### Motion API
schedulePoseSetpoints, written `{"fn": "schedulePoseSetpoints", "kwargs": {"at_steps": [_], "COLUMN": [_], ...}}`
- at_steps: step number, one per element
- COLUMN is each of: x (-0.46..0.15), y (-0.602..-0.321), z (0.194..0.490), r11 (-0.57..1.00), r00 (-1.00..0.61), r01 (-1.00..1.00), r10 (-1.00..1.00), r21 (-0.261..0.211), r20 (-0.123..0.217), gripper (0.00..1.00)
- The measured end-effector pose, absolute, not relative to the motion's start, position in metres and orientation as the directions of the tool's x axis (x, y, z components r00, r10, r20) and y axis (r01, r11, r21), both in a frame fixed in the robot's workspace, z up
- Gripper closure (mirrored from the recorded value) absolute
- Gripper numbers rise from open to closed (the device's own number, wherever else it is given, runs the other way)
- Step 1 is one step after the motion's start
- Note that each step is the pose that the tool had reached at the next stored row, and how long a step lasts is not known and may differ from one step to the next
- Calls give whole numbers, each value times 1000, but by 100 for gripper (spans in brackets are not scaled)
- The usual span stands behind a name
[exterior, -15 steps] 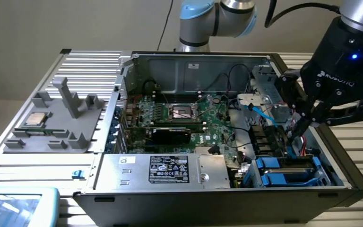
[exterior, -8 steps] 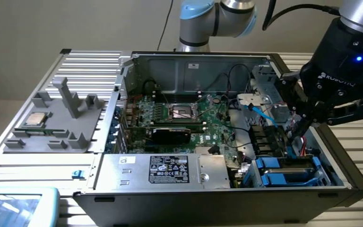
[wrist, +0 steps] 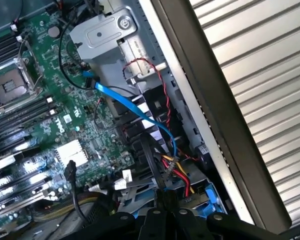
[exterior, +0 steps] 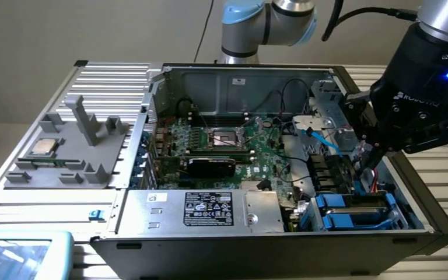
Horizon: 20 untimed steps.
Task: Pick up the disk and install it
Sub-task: 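Insert the second disk wire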
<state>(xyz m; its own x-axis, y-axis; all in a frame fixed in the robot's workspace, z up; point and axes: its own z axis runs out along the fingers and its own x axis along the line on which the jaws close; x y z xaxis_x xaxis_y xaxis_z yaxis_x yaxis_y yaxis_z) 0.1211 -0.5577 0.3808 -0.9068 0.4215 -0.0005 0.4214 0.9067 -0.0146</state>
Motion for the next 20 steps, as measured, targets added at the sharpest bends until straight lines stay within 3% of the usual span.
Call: {"fn": "schedulePoseSetpoints", "kwargs": {"at_steps": [20], "x": [121], "y": [-558], "z": [378], "r11": [997], "r00": [-998], "r01": [70], "r10": [70], "r21": [-15], "r20": [0], "gripper": [89]}}
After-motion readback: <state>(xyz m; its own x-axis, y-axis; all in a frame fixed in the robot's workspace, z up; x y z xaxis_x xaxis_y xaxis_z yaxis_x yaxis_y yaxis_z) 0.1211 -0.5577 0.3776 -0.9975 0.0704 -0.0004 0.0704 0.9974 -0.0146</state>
